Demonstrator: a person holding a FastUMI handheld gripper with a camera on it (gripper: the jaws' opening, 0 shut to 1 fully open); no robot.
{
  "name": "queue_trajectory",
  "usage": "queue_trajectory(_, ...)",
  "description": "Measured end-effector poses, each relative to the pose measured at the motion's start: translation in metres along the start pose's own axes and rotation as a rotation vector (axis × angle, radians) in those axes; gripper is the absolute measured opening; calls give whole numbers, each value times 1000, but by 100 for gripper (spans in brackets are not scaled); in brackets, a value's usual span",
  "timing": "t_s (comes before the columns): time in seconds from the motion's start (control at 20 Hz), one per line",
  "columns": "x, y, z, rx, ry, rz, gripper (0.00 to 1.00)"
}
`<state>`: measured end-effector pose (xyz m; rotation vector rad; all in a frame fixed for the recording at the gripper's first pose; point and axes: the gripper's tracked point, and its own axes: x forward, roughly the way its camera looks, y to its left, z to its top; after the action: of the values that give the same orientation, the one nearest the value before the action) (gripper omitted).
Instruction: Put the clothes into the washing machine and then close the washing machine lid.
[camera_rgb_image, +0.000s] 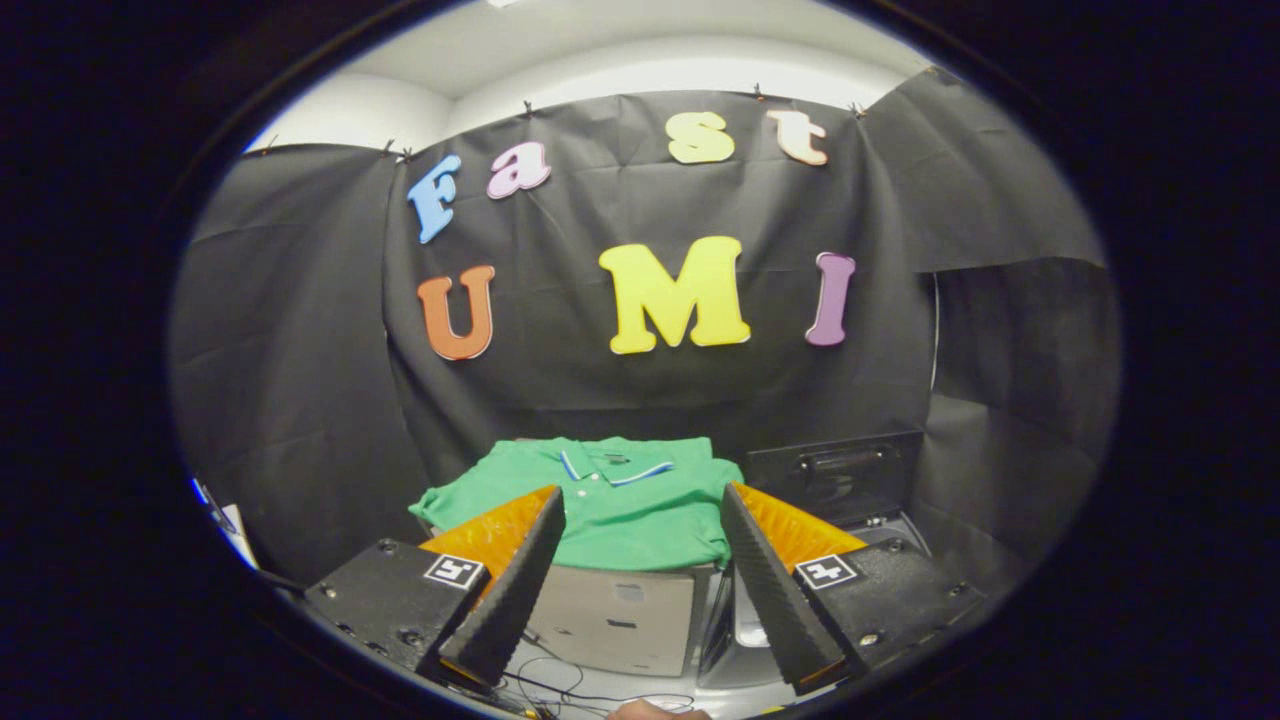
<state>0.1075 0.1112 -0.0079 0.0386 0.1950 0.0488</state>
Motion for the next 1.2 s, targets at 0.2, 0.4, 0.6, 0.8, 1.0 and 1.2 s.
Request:
queue_trajectory(0.2, 30, 34, -2, 31, 133, 2, 98)
queue_trajectory(0.4, 67, 57, -5, 76, 286, 7, 98)
queue_trajectory(0.6, 110, 64, -10, 55, 433, 0, 98)
queue_trajectory(0.8, 147, 66, -19, 47, 590, -1, 98)
queue_trajectory(1.0, 189, 61, -39, 27, 749, -20, 98)
queue_trajectory(1.2, 211, 65, -54, 21, 879, -22, 99)
